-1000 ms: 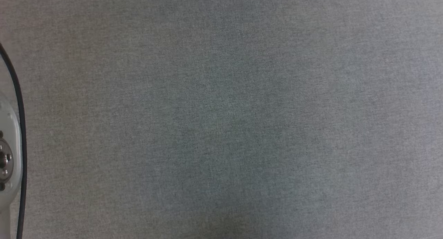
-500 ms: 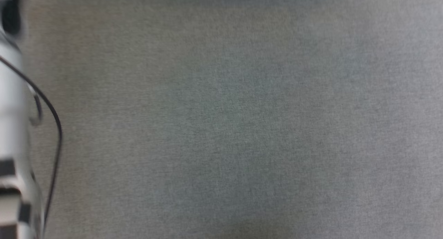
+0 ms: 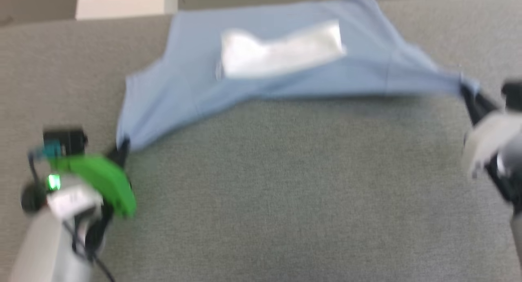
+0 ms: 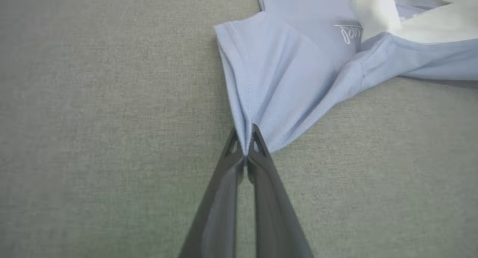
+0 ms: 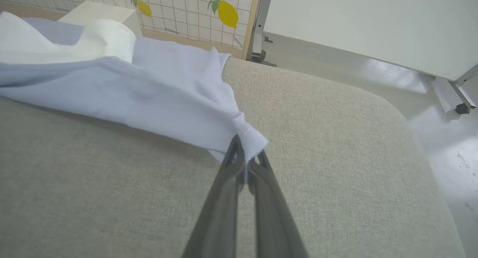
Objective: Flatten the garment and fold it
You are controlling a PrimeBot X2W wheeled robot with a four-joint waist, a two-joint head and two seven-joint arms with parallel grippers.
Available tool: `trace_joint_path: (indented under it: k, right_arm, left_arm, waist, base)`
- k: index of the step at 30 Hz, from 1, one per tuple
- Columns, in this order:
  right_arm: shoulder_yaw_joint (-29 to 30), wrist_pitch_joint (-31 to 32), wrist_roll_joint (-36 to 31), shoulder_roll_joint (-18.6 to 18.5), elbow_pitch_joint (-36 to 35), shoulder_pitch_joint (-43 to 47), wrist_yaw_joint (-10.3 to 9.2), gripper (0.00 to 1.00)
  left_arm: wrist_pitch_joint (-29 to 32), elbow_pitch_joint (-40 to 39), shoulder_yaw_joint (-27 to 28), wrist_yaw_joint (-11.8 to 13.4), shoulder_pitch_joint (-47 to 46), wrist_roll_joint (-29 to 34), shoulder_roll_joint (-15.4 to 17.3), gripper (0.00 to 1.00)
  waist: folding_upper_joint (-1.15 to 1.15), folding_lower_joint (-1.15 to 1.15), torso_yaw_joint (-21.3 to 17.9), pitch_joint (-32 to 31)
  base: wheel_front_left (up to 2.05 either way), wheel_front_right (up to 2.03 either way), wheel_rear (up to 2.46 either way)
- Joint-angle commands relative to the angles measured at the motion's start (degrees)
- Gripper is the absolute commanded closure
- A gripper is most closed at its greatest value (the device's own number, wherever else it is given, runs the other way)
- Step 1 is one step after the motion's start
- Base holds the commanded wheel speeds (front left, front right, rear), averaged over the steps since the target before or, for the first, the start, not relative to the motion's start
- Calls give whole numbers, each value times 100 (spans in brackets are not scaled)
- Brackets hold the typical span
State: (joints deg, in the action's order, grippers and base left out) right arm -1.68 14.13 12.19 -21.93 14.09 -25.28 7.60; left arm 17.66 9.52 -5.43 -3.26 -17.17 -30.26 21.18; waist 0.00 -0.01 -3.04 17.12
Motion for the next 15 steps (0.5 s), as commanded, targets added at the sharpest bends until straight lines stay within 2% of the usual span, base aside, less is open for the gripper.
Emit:
trace_joint_path:
  k: [1,9,15]
  right_arm:
    - [167,87,38,73,-191,337,-11,100]
    - [1198,896,28,880,-1358,2179,-11,100]
    - [1821,1520,-64,1586,-1883,3084,-11,100]
  left_arm:
    - [87,-224,77,97,392,-127,-35,100]
    - [341,-1402,437,687,2271,-625,-359,100]
    - [390,-1810,550,912,3200,-825,-549,100]
  waist:
    - [0,1,109,-485]
    - [0,1,185,-830]
    - [0,1,232,-851]
  base:
    - [0,0,0]
    - [0,0,0]
    - [0,0,0]
